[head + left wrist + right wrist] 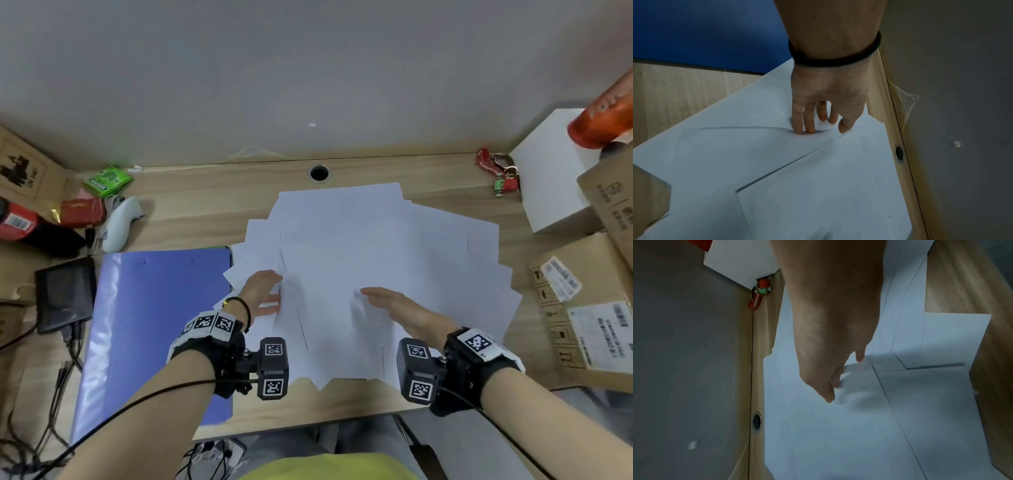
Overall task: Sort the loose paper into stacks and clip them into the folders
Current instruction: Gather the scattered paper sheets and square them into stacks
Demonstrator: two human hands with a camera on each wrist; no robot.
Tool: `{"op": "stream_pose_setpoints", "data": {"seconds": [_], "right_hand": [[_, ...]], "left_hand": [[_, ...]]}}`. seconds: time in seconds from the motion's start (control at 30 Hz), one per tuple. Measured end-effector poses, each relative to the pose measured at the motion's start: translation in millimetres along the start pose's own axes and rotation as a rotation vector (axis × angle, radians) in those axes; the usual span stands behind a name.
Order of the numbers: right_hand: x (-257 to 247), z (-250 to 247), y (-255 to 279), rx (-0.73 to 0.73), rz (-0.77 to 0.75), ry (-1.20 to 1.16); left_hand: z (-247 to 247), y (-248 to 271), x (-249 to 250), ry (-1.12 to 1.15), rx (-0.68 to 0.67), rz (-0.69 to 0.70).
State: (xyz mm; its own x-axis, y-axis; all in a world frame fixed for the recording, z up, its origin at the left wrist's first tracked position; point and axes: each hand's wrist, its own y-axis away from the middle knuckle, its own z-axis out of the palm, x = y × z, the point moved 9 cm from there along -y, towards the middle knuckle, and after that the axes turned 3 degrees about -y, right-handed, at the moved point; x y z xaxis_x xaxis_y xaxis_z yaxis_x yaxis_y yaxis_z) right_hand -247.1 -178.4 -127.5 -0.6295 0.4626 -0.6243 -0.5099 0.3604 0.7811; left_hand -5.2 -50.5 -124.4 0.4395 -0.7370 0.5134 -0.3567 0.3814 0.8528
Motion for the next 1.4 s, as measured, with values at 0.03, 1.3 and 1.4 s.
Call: {"op": "stream_pose_setpoints", "data": {"seconds": [0.03, 1.3, 1.4], "right_hand": [[0, -1, 1, -0.010, -0.005, -0.031], [-50, 7, -3, 0.211, -0.078, -0.383], [-57, -3, 1, 0.316, -0.131, -0.476]], "left_hand": [[1, 0, 1, -0.019, -0.017, 0.006], [-42, 76, 90, 0.041, -0.080, 0.536], [-43, 72, 84, 0.008, -0.090, 0.541]]}}
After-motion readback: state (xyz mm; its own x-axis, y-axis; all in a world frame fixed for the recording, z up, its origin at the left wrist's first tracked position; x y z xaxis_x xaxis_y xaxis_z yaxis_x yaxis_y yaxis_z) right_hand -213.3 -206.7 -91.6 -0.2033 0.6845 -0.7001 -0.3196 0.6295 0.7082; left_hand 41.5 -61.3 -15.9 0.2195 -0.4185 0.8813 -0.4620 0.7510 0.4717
